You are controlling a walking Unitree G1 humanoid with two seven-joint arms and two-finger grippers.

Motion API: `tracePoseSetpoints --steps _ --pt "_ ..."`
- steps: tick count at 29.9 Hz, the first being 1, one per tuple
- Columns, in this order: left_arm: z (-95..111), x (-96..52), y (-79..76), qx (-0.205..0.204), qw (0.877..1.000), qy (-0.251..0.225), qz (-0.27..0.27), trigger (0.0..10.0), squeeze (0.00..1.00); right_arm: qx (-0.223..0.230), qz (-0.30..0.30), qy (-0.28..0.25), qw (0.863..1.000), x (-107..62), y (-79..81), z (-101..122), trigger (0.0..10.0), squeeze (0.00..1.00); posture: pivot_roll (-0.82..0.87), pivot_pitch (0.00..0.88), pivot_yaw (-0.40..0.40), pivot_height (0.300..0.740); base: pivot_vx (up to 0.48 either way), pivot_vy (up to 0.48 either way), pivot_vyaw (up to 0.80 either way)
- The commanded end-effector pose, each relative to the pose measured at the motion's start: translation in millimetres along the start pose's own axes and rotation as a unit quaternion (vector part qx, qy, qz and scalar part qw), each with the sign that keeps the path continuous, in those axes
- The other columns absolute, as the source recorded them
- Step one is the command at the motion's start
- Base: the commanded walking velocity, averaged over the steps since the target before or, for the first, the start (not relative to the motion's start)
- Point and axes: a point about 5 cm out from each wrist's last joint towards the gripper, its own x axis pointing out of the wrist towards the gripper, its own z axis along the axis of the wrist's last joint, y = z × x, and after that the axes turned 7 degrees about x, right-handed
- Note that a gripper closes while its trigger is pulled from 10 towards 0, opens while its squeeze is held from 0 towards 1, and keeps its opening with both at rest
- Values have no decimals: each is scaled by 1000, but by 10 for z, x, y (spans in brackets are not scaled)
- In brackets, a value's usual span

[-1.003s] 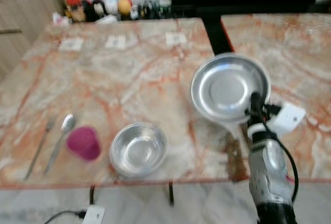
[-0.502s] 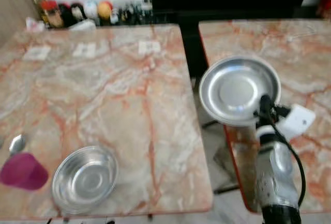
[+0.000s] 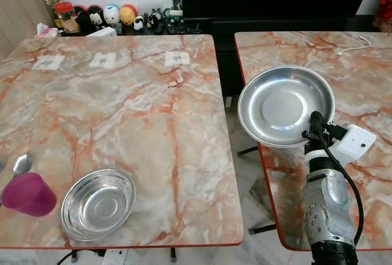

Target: Setting the table

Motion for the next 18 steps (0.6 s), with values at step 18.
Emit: tracePoseSetpoints --steps 18 --pt "-54 -9 -17 -9 1000 11 1 10000 0 1 1 -13 1000 11 -33 62 10000 0 -91 75 -1 740 0 -461 -185"
